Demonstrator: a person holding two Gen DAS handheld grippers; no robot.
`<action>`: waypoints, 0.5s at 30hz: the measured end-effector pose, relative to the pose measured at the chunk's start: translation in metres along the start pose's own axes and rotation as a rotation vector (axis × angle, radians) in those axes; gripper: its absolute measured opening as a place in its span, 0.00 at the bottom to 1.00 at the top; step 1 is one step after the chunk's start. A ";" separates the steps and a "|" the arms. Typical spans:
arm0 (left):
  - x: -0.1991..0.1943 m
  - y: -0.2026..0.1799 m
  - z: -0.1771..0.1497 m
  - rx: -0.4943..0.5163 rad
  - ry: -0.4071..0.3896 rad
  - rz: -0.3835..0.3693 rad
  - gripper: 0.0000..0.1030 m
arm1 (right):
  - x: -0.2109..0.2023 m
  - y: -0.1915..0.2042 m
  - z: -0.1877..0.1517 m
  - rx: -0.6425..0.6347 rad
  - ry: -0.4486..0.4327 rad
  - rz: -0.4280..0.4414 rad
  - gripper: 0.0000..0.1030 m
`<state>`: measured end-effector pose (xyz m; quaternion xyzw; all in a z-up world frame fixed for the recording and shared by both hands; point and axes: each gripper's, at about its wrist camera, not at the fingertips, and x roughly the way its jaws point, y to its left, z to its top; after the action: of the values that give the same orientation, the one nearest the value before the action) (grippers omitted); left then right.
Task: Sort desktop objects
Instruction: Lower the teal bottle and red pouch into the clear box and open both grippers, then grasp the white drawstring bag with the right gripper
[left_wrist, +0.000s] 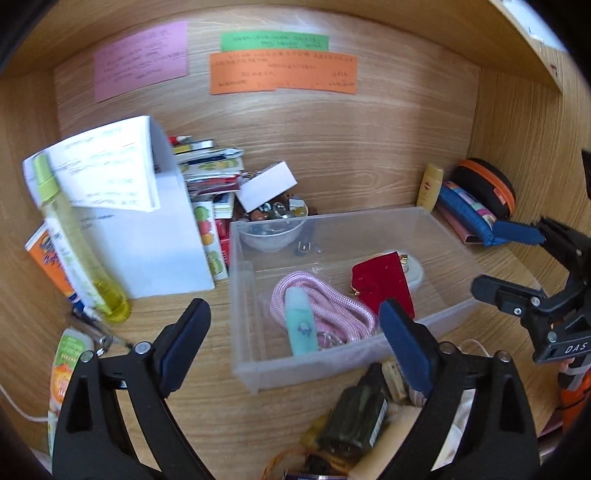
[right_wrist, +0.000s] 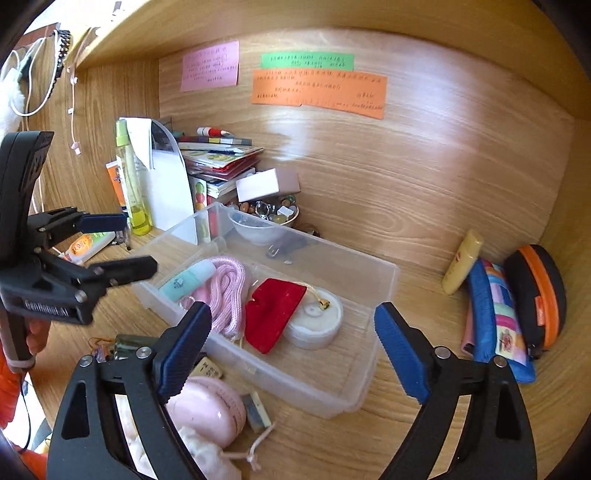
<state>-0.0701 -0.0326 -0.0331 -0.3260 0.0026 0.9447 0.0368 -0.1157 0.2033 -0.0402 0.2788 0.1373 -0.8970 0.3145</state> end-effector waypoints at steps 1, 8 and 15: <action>-0.004 0.002 -0.002 -0.011 -0.001 0.000 0.93 | -0.003 0.000 -0.002 0.001 -0.001 0.002 0.87; -0.018 0.005 -0.029 -0.027 0.037 0.013 0.93 | -0.019 0.007 -0.032 0.006 0.026 -0.006 0.87; -0.030 0.003 -0.054 -0.028 0.076 -0.001 0.93 | -0.036 0.023 -0.064 0.034 0.058 0.049 0.87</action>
<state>-0.0136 -0.0389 -0.0573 -0.3619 -0.0095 0.9316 0.0326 -0.0515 0.2302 -0.0723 0.3133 0.1241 -0.8827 0.3275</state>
